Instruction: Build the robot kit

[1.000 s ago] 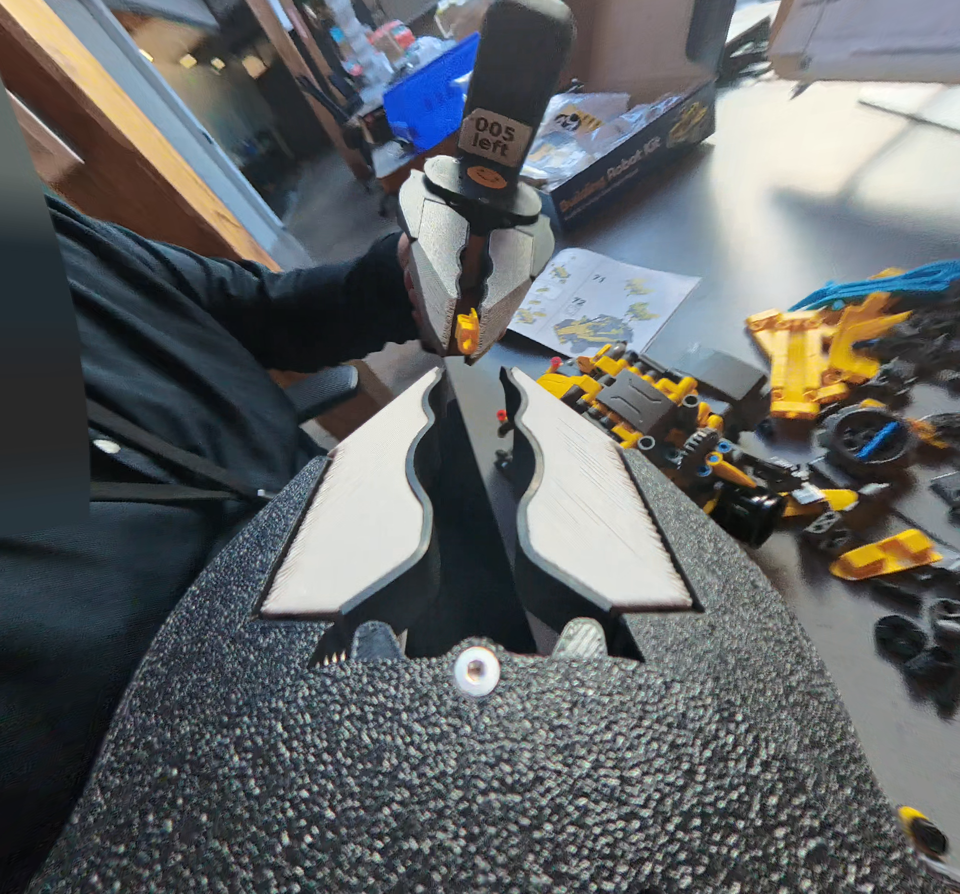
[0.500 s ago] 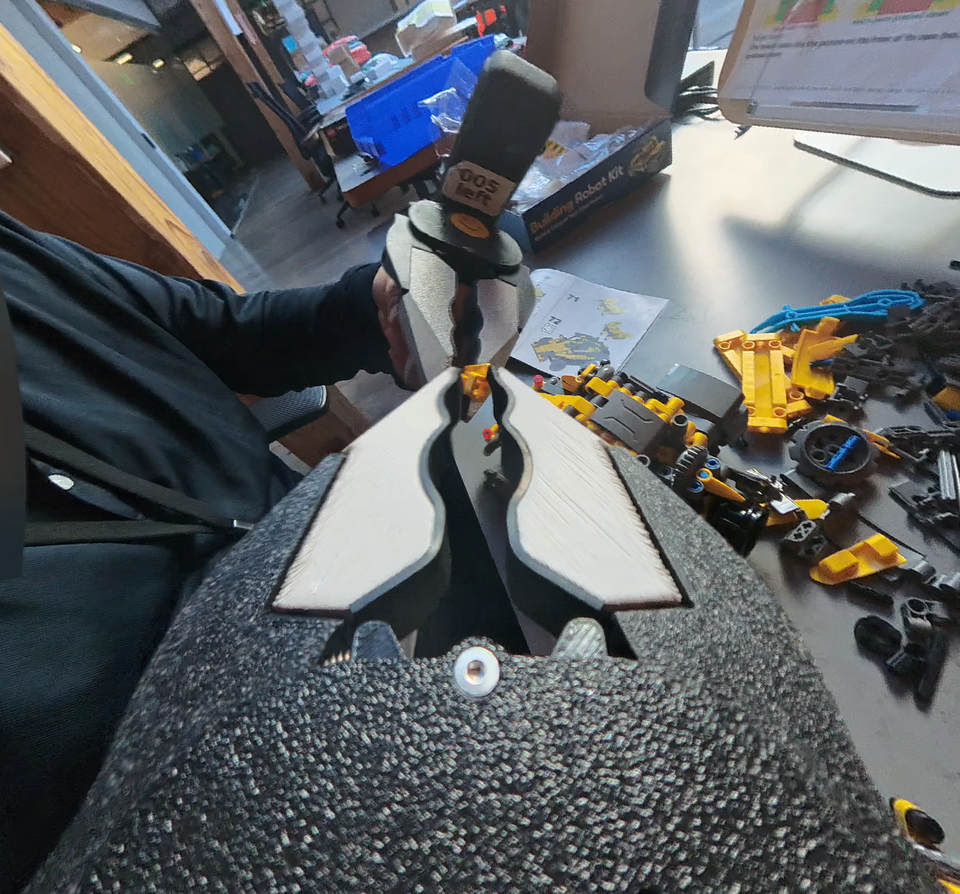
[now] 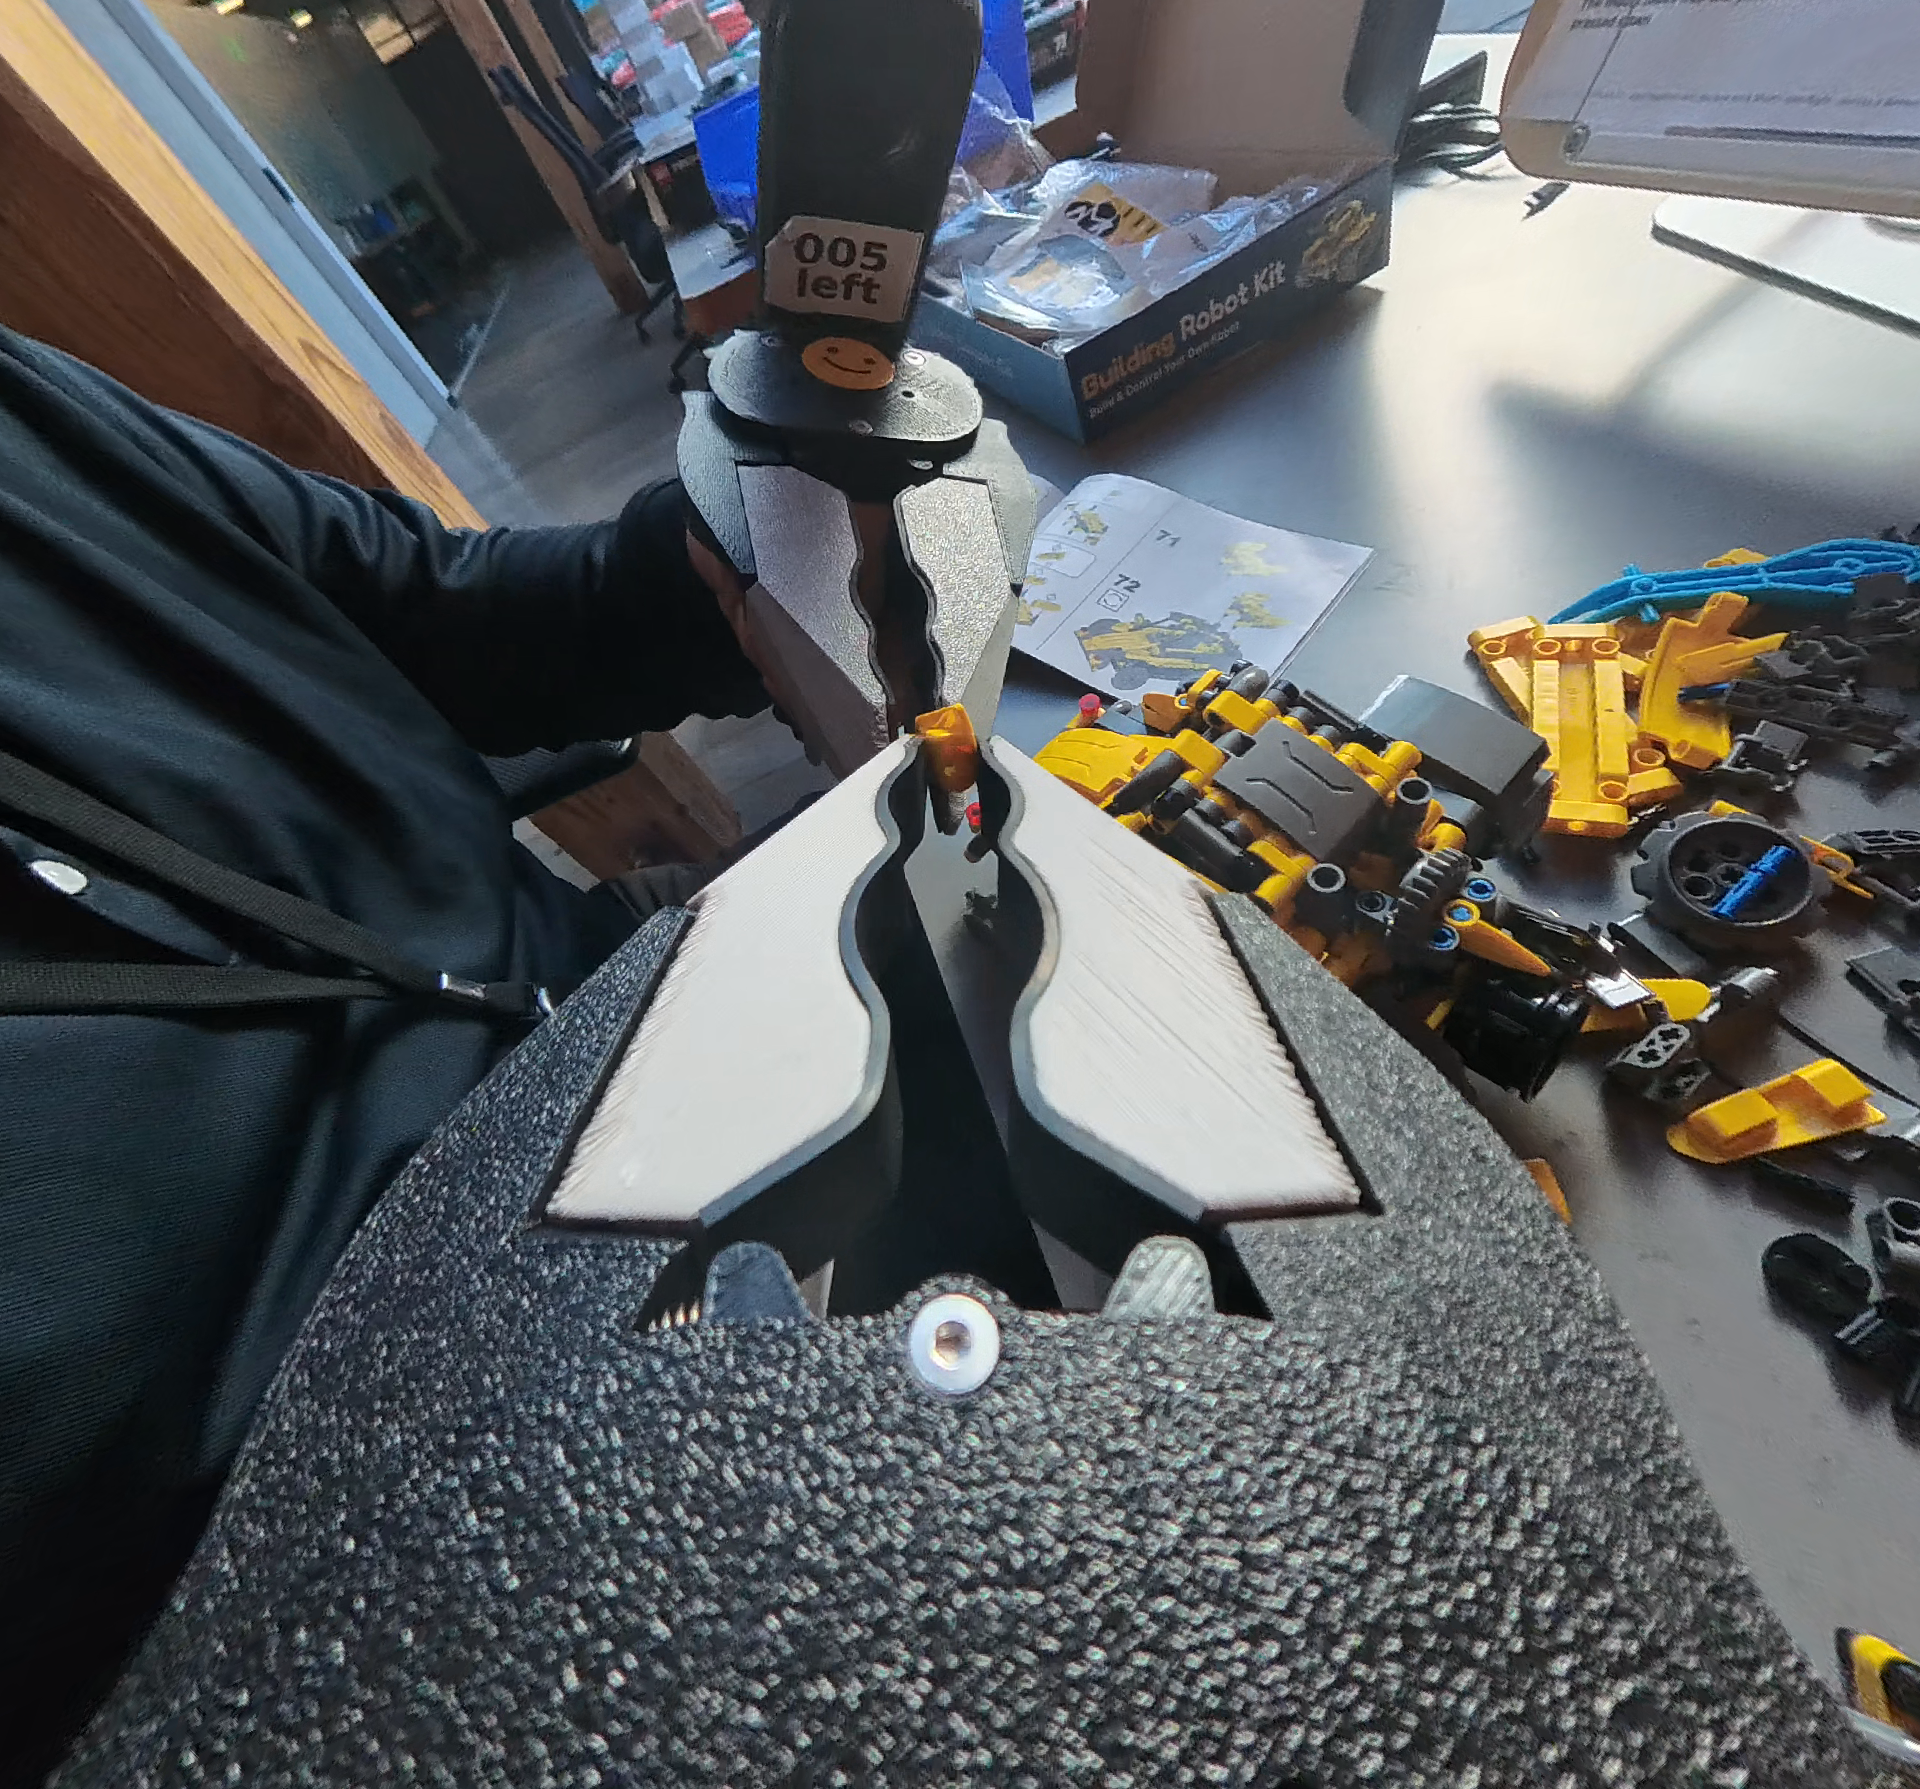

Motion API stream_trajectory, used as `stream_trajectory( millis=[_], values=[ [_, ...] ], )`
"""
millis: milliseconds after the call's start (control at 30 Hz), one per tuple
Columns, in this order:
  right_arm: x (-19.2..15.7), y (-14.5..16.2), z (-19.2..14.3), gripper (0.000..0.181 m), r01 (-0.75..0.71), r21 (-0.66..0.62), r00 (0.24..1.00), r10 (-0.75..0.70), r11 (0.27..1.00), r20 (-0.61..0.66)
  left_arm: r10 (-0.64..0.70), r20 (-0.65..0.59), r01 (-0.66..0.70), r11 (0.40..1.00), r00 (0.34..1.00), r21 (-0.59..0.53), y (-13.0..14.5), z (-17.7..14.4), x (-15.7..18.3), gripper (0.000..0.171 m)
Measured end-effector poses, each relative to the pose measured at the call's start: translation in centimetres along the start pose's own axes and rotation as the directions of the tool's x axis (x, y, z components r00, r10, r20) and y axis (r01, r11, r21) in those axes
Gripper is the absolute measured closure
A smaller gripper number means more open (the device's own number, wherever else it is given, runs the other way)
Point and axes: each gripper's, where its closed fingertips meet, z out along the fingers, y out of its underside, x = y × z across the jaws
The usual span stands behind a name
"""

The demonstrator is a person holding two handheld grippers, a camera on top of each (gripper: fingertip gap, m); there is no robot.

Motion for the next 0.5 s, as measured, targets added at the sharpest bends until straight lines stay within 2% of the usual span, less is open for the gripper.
stream_trajectory(
  millis=[267, 333, 400, 467, 500],
  values=[
    [1.4, -0.4, -0.6, 0.172, -0.01, 0.013, 1.0, 0.01, 1.0, -0.018, -0.024, 0.04, 0.025, 1.0, 0.999, -0.019, 0.3, 0.9, -1.2, 0.166],
    [2.6, -1.6, -1.9, 0.172, 0.015, 0.033, 0.996, -0.012, 0.999, -0.083, 0.01, 0.08, -0.009, 1.0, 0.997, -0.013, 0.2, 0.7, -1.7, 0.164],
    [4.9, -2.4, -4.0, 0.172, 0.028, 0.021, 0.983, -0.024, 0.999, -0.183, 0.039, 0.126, -0.041, 0.999, 0.991, 0.014, 0.0, 0.1, -2.0, 0.154],
    [7.9, -1.9, -5.8, 0.172, -0.013, -0.029, 0.961, 0.005, 1.0, -0.276, 0.051, 0.164, -0.06, 0.997, 0.985, 0.054, -0.4, -1.0, -2.2, 0.157],
    [8.9, -1.5, -6.3, 0.172, -0.054, -0.044, 0.958, 0.039, 0.998, -0.283, 0.055, 0.188, -0.066, 0.996, 0.981, 0.052, -0.5, -1.5, -2.4, 0.157]
  ],
)
